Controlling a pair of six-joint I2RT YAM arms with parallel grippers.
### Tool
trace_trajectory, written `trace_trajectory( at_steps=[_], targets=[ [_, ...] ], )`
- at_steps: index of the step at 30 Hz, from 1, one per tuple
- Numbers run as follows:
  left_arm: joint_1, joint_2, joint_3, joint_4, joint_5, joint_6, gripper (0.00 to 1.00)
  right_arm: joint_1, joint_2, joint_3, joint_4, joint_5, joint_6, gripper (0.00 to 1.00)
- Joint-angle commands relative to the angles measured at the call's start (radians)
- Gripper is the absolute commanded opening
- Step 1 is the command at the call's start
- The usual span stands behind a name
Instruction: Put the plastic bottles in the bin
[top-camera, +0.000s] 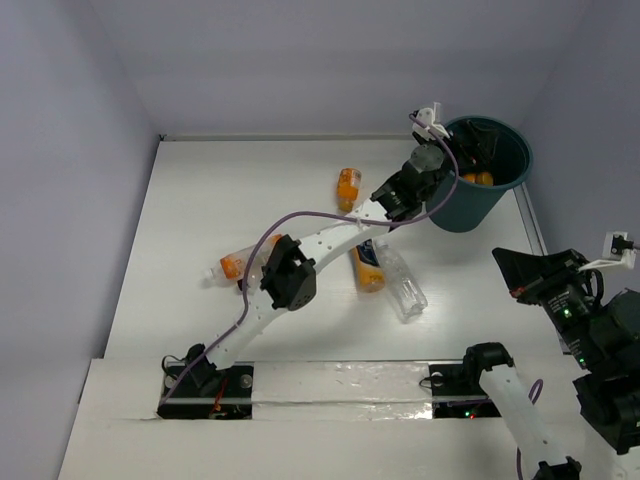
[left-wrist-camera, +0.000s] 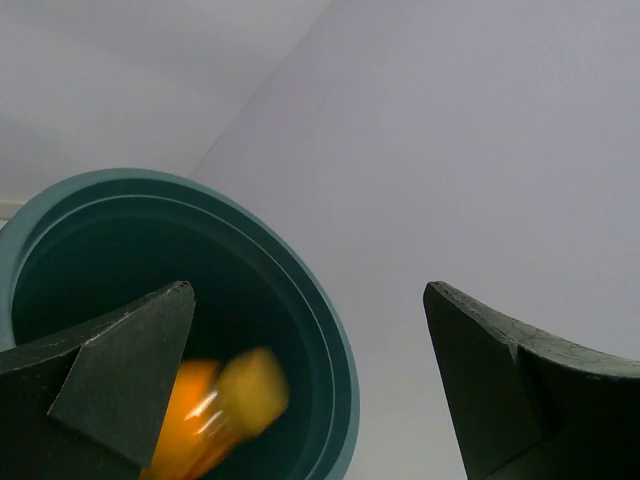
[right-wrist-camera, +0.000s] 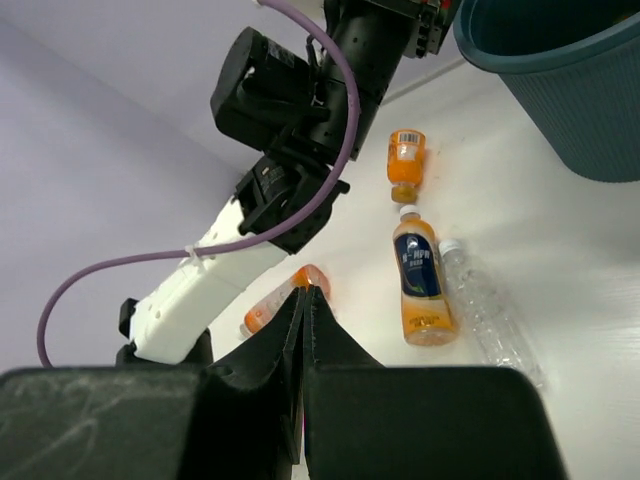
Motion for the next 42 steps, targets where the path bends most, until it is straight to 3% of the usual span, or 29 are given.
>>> trace_trajectory(
  at_steps=[1, 6, 9, 10, 12, 13, 14, 16, 17, 20, 22, 23, 24, 26, 28, 29, 32, 38, 42],
  targets=[
    [0.012, -0.123, 0.02, 0.033, 0.064, 0.062, 0.99, 0.021, 0.017, -0.005, 0.001, -0.02, -0.043, 0.0],
    [0.012, -0.293, -0.03, -0.096, 0.053, 0.165, 0.99, 0.031, 0.028, -0.014, 0.033, 0.003, -0.06, 0.0],
    [0.012, -0.46, -0.173, -0.207, 0.026, 0.2, 0.99, 0.031, 0.04, -0.058, 0.051, 0.02, -0.088, 0.0],
    [0.012, -0.506, -0.285, -0.263, 0.012, 0.205, 0.99, 0.031, 0.048, -0.081, 0.057, 0.014, -0.094, 0.0],
    [0.012, -0.656, -0.421, -0.316, -0.007, 0.199, 0.91, 0.031, 0.066, -0.191, 0.094, -0.007, -0.1, 0.0],
    [0.012, -0.706, -0.576, -0.355, -0.007, 0.19, 0.84, 0.031, 0.09, -0.234, 0.108, -0.012, -0.103, 0.0],
    [0.012, -0.811, -0.654, -0.365, -0.01, 0.156, 0.61, 0.031, 0.101, -0.277, 0.149, -0.026, -0.105, 0.0],
    [0.012, -0.907, -0.888, -0.455, -0.028, 0.104, 0.34, 0.031, 0.126, -0.384, 0.191, -0.041, -0.106, 0.0],
    [0.012, -0.954, -0.958, -0.48, -0.033, 0.04, 0.16, 0.031, 0.156, -0.411, 0.227, -0.046, -0.103, 0.01],
    [0.032, -1.128, -1.226, -0.547, 0.002, -0.053, 0.07, 0.031, 0.232, -0.474, 0.289, -0.041, -0.117, 0.13],
    [0.042, -1.172, -1.388, -0.561, 0.053, -0.132, 0.07, 0.04, 0.284, -0.492, 0.315, -0.049, -0.134, 0.27],
    [0.042, -1.191, -1.429, -0.563, 0.071, -0.149, 0.1, 0.04, 0.351, -0.505, 0.327, -0.061, -0.153, 0.39],
    [0.042, -1.218, -1.464, -0.56, 0.085, -0.16, 0.13, 0.04, 0.389, -0.506, 0.33, -0.067, -0.164, 0.43],
    [0.052, -1.24, -1.529, -0.544, 0.119, -0.175, 0.29, 0.05, 0.468, -0.509, 0.35, -0.076, -0.213, 0.59],
    [0.061, -1.254, -1.549, -0.541, 0.137, -0.183, 0.4, 0.069, 0.571, -0.497, 0.356, -0.061, -0.238, 0.68],
    [0.075, -1.255, -1.552, -0.537, 0.148, -0.18, 0.53, 0.069, 0.595, -0.493, 0.369, -0.037, -0.252, 0.76],
    [0.114, -1.235, -1.552, -0.543, 0.186, -0.157, 0.67, 0.093, 0.687, -0.46, 0.404, -0.039, -0.256, 0.88],
    [0.193, -1.18, -1.56, -0.5, 0.268, -0.104, 0.89, 0.225, 0.891, -0.391, 0.45, 0.013, -0.223, 0.93],
    [0.236, -1.075, -1.506, -0.518, 0.3, -0.036, 0.92, 0.294, 1.008, -0.35, 0.488, 0.08, -0.184, 0.93]
  ],
)
